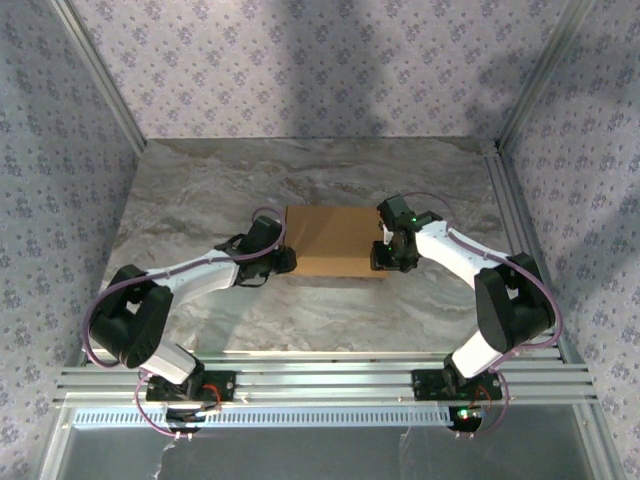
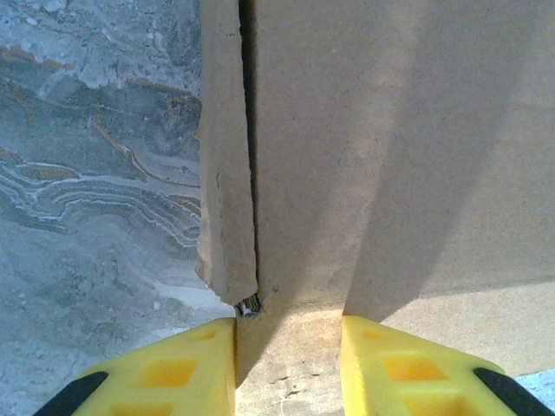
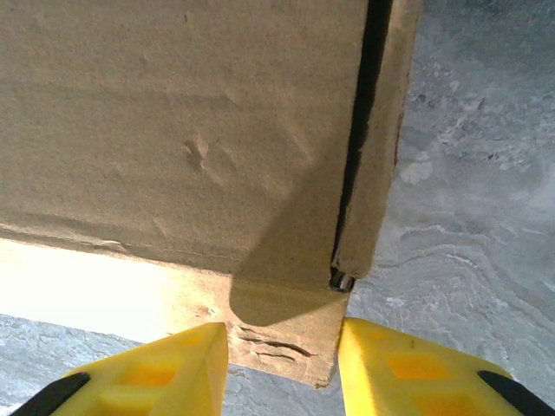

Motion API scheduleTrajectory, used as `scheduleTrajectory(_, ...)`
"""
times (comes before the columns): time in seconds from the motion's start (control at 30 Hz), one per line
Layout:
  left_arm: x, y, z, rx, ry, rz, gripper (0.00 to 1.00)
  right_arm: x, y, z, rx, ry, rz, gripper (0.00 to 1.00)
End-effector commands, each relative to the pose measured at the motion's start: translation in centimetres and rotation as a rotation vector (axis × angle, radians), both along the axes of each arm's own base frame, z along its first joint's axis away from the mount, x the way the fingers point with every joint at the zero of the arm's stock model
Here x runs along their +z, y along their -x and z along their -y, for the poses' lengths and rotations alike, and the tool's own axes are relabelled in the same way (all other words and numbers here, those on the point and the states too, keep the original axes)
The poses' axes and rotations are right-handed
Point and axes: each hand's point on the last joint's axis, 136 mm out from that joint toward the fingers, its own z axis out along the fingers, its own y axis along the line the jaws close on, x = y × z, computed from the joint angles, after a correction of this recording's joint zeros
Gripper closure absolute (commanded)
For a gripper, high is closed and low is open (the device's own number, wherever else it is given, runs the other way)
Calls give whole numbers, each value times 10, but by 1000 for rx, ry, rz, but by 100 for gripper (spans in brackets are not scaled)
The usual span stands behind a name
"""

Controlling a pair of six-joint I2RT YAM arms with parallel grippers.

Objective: Fold the paper box

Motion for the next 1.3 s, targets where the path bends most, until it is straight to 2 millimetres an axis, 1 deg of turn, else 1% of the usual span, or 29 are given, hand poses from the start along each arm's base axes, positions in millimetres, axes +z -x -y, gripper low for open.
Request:
scheduleTrajectory(0.0, -8, 1, 5, -11, 3, -14, 68, 6, -6, -12, 29, -49, 3, 61)
scheduleTrajectory(0.13, -9, 1, 0, -7, -29, -7, 70, 6, -7, -10, 27, -48, 4, 61)
scheduleTrajectory(0.37, -12, 1, -10, 0, -88, 6, 70, 6, -11, -10, 35, -51, 28, 62)
scheduleTrajectory(0.47, -13, 0, -8, -3, -86, 0, 70, 3, -9, -9, 41, -53, 35, 62)
scheduleTrajectory(0.5, -14, 0, -8, -2, -86, -4, 70, 4, -14, -10, 43, -61, 61, 62)
scheduleTrajectory(0.73, -17, 0, -8, -2, -95, -15, 70, 3, -15, -11, 66, -105, 122, 63)
scheduleTrajectory(0.87, -17, 0, -7, -3, -97, -19, 70, 2, -16, -10, 63, -126, 125, 64)
scheduleTrajectory(1.03, -13, -1, -6, -7, -94, -14, 70, 10, -16, -17, 46, -229, 106, 64)
scheduleTrajectory(1.17, -11, -1, -6, -10, -93, -12, 70, 21, -15, -22, 38, -268, 76, 64)
scheduleTrajectory(1.27, -10, -2, -5, -9, -92, -11, 70, 23, -11, -23, 30, -280, 21, 64)
